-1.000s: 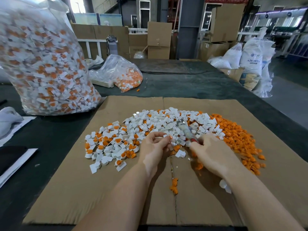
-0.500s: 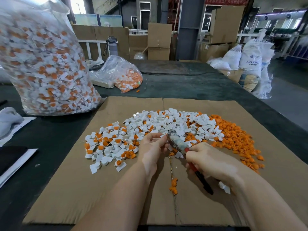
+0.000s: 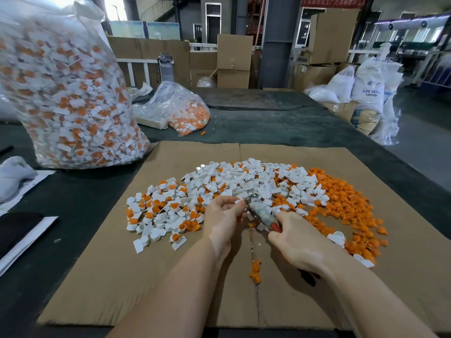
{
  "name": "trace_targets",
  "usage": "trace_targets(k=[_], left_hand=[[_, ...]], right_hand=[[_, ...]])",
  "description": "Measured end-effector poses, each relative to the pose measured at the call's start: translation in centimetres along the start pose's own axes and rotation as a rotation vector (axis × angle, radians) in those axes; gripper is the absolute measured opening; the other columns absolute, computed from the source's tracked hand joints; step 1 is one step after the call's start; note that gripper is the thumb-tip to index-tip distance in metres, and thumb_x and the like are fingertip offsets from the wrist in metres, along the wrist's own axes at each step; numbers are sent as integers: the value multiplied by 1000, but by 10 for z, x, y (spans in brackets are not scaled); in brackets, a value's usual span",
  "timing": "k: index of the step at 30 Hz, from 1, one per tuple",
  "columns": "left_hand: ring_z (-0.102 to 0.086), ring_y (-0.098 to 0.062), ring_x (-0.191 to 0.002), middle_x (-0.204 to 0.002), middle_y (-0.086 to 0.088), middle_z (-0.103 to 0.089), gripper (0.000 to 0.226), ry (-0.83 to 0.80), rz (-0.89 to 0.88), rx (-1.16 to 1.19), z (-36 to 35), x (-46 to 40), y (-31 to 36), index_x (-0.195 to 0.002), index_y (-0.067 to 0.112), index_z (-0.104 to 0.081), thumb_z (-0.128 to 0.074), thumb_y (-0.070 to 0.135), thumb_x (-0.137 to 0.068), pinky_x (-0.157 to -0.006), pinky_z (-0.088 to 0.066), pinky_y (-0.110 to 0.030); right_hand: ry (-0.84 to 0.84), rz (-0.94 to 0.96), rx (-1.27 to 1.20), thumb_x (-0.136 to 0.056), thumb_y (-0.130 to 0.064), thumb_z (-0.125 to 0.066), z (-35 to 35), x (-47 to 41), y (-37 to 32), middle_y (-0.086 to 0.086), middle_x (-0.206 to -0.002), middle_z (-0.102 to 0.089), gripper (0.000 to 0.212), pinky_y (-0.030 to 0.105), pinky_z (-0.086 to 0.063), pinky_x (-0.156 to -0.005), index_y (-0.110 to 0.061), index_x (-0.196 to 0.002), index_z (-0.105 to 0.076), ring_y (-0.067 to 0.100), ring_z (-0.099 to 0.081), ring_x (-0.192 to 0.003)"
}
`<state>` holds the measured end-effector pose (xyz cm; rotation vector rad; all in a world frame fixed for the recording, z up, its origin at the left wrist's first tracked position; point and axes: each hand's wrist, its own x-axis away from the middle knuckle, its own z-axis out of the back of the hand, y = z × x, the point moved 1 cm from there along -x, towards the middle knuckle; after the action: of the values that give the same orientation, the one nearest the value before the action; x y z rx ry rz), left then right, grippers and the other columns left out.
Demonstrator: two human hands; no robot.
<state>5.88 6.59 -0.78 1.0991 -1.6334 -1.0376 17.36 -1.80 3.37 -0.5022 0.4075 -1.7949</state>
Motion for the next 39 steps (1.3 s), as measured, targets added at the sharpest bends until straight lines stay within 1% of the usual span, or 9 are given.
trace_targets(k=[6,10,12,18,22,26,30,36,39], left_hand=[[-60,-9,-60,-82,-11,-63,11,-5,-52,-16,-2,5,1,-102,6,-57,-58,6,-91,-56,-52,-20],[-62,-12,-93,-99,-2,-67,14,-24,-243,-392,-2,8,-5,-105,18,-65,-58,15,-93,-86,-51,-28],[-56,-7,-110,-115,5,-64,21,-38,-281,-473,-1,8,-7,-111,20,-67,-55,17,-94,-96,-42,-22],[-46,3,-108,-116,11,-59,25,-37,-321,-555,-2,3,-7,-115,21,-66,-51,13,-96,-90,-30,-5],[-49,2,-105,-107,13,-60,22,-21,-340,-571,0,2,-10,-111,23,-67,-53,17,-95,-71,-30,9],[-57,-7,-104,-105,9,-65,20,-34,-304,-499,-1,3,-9,-107,22,-68,-55,15,-94,-86,-41,-11],[-62,-10,-99,-99,4,-70,19,-58,-294,-457,-2,7,-7,-101,19,-71,-57,11,-92,-90,-47,-23],[-64,-14,-91,-99,2,-68,30,-128,-298,-469,1,12,-11,-102,26,-66,-67,4,-82,-83,-54,-25],[-60,-4,-82,-92,12,-65,33,-132,-354,-552,0,11,-12,-107,23,-65,-73,8,-79,-72,-49,-10]], right_hand=[[127,-23,-193,-80,-45,-66,2,-5,14,0,-78,-58,29,26,-38,-58,-19,-80,-53,16,-55,-67],[358,-90,82,-80,-46,-65,10,-17,32,-2,-90,-55,34,27,-39,-62,-18,-97,-55,14,-52,-82],[413,-121,227,-79,-50,-64,13,-25,43,3,-100,-56,43,31,-44,-72,-15,-103,-57,20,-51,-94],[430,-151,437,-75,-68,-57,16,-39,60,3,-104,-53,63,33,-44,-84,-15,-109,-56,22,-50,-102],[387,-192,509,-77,-73,-45,13,-40,60,3,-113,-53,66,37,-38,-94,-18,-111,-55,22,-46,-110],[551,53,484,-88,-48,-55,7,-31,41,3,-123,-54,47,40,-32,-100,-22,-127,-54,22,-45,-116],[574,445,164,-79,-8,-72,-20,-19,15,5,-90,-66,21,33,-49,-79,-11,-99,-71,22,-60,-87],[645,416,-11,-78,-1,-71,-37,-20,13,4,-77,-65,6,29,-49,-67,-6,-79,-68,22,-61,-77],[664,395,-46,-80,-2,-69,-41,-19,14,3,-80,-66,5,24,-45,-70,-7,-82,-69,20,-61,-81]])
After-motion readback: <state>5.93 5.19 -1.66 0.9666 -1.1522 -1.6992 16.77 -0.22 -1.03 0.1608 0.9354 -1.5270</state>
